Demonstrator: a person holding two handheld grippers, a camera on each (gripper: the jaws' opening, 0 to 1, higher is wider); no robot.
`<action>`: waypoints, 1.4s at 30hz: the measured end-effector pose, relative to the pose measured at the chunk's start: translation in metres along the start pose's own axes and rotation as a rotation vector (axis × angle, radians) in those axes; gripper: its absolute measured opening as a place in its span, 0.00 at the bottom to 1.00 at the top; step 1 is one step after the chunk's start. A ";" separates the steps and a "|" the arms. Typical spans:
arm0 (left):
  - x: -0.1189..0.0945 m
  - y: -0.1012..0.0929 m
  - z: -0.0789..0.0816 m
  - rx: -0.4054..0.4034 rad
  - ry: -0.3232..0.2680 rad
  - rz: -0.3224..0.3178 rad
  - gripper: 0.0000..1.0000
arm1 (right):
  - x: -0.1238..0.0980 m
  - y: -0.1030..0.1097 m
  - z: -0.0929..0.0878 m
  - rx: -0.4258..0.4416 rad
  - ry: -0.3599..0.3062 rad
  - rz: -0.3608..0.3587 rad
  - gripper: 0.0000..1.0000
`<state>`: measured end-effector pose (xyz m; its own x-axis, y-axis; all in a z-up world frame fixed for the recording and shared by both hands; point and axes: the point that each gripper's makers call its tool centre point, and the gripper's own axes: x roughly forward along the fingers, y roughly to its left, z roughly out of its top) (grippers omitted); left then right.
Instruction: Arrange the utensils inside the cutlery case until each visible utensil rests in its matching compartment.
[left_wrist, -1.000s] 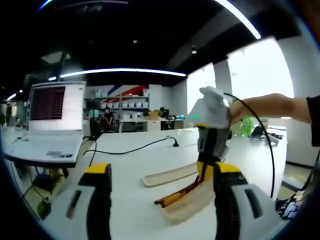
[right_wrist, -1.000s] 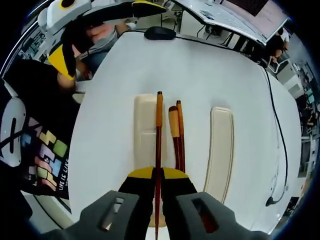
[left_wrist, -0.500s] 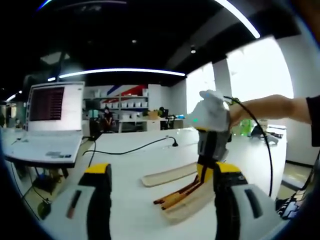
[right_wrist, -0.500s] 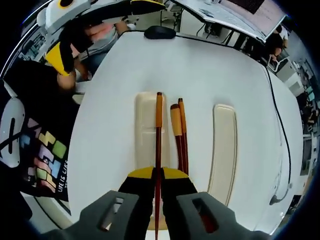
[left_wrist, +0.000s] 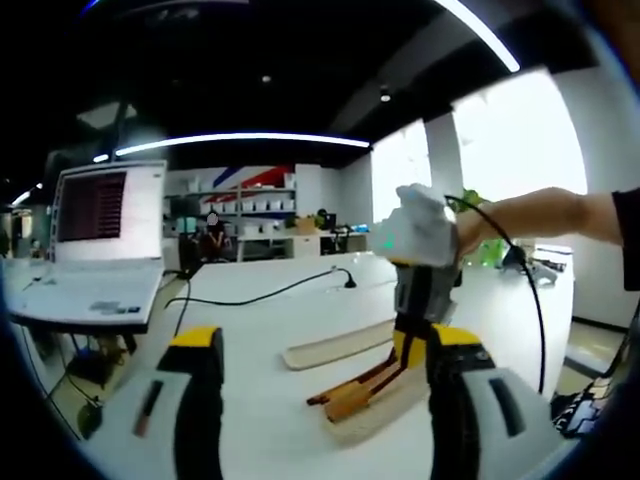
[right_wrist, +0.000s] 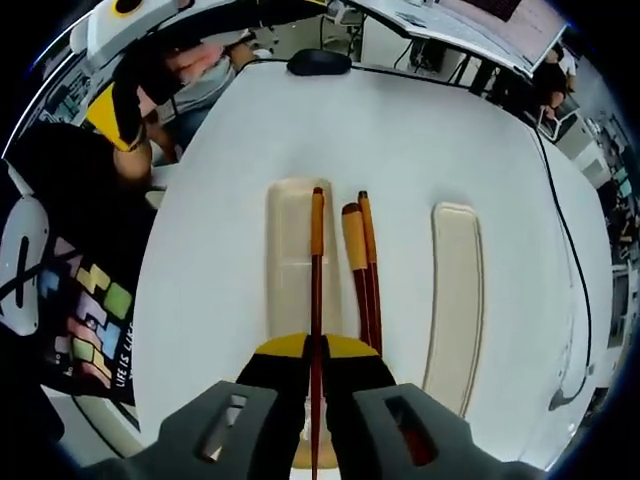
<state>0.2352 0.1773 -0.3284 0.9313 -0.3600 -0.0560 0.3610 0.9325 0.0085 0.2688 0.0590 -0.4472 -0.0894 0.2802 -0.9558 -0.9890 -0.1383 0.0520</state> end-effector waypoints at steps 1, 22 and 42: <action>0.000 0.000 0.000 0.000 0.000 0.001 0.88 | 0.001 0.000 -0.001 -0.001 0.000 -0.004 0.02; 0.001 -0.001 -0.003 0.007 0.014 0.002 0.87 | 0.007 0.002 -0.005 -0.027 0.013 -0.011 0.03; 0.001 -0.001 -0.003 0.010 0.018 0.005 0.86 | 0.004 0.001 0.000 -0.024 -0.012 -0.016 0.04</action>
<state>0.2359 0.1764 -0.3316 0.9319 -0.3552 -0.0736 0.3574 0.9338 0.0185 0.2679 0.0597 -0.4507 -0.0748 0.2940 -0.9529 -0.9872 -0.1566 0.0292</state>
